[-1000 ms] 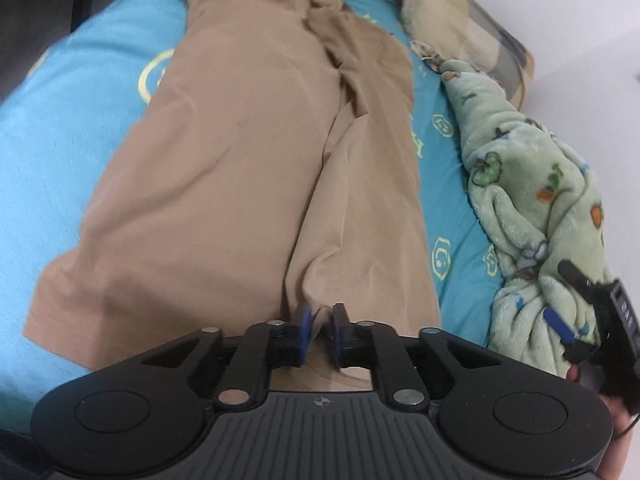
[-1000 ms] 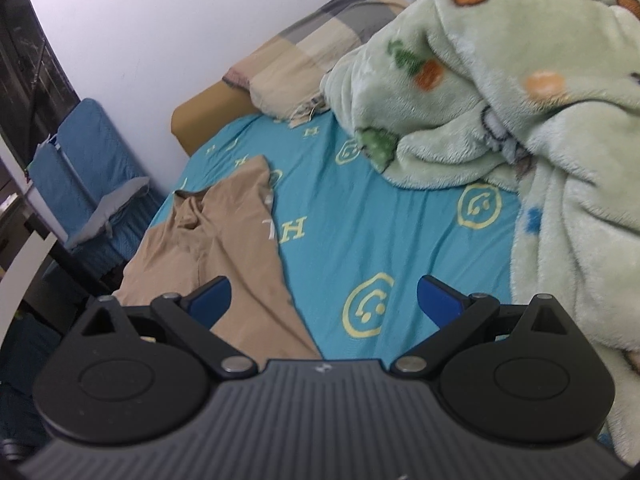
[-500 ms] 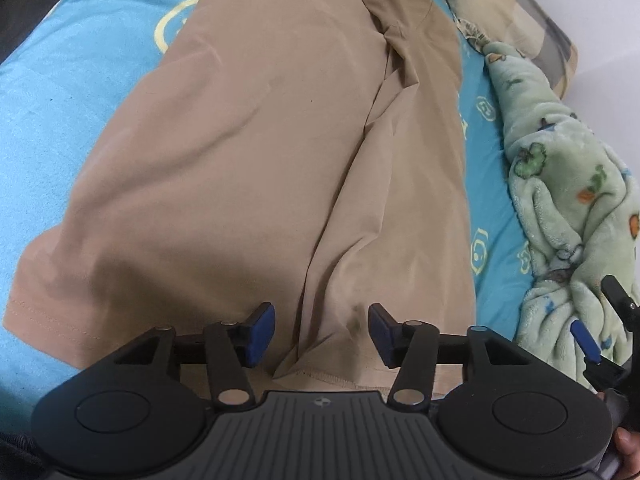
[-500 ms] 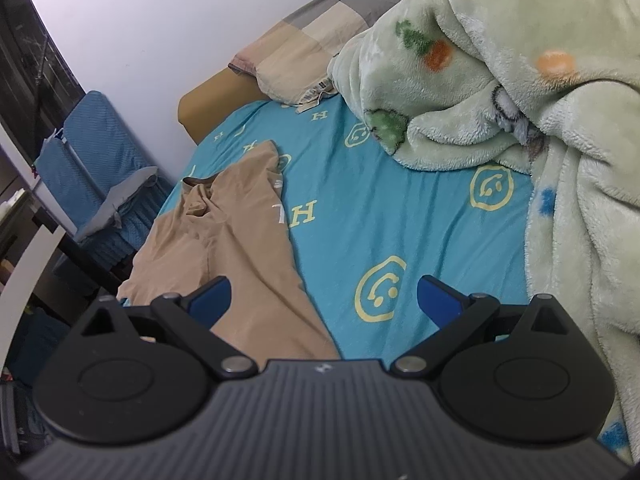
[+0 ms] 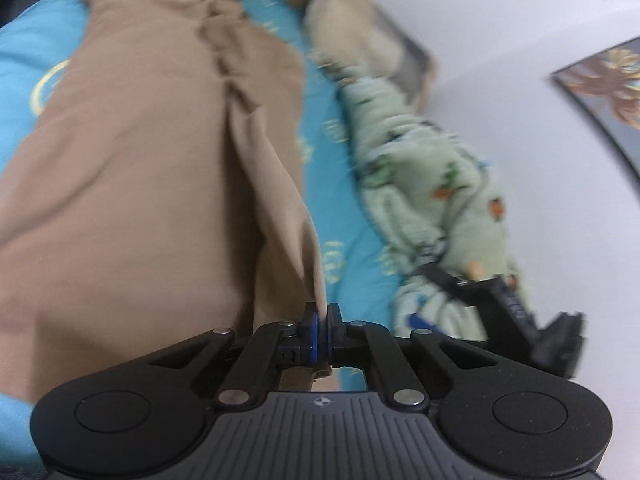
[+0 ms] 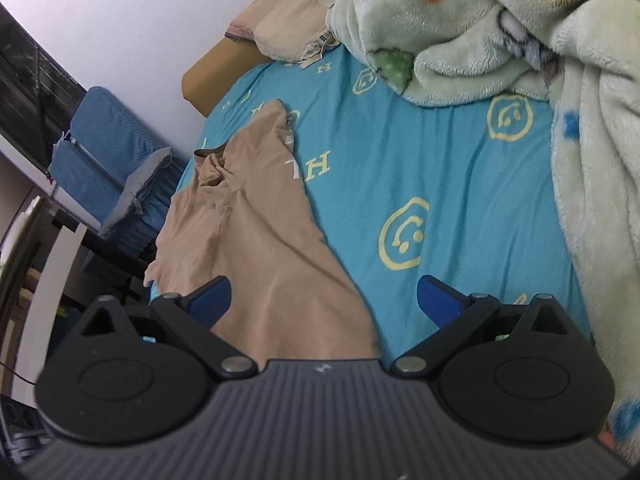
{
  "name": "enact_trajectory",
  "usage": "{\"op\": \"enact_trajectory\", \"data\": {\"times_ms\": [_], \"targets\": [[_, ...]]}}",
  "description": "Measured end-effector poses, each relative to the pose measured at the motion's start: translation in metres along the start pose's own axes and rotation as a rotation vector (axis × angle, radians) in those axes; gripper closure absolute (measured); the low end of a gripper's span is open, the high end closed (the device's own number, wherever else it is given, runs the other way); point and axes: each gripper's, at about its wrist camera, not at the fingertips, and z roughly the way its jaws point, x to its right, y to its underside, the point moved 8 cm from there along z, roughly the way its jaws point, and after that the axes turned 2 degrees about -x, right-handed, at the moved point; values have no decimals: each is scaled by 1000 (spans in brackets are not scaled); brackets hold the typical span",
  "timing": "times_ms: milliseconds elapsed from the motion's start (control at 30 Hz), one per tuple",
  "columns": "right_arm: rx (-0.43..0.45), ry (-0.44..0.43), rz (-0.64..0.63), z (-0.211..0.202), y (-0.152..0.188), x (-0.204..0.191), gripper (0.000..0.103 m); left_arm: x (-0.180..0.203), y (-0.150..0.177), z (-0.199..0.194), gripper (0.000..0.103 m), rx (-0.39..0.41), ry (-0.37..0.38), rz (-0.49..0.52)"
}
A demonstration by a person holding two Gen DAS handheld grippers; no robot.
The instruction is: Fold clothes
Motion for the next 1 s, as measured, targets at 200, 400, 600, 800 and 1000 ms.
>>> {"op": "enact_trajectory", "data": {"times_ms": [200, 400, 600, 800, 1000], "targets": [[-42, -77, -67, -19, 25, -21, 2, 5, -21, 1, 99, 77, 81, -68], [-112, -99, -410, -21, 80, -83, 2, 16, -41, -8, 99, 139, 168, -72], [-141, 60, -712, 15, 128, -123, 2, 22, -39, -17, 99, 146, 202, -51], [-31, 242, -688, 27, 118, -115, 2, 31, -38, -23, 99, 161, 219, -16], [-6, 456, -479, 29, 89, -63, 2, 31, -32, -27, 100, 158, 202, -13]]}}
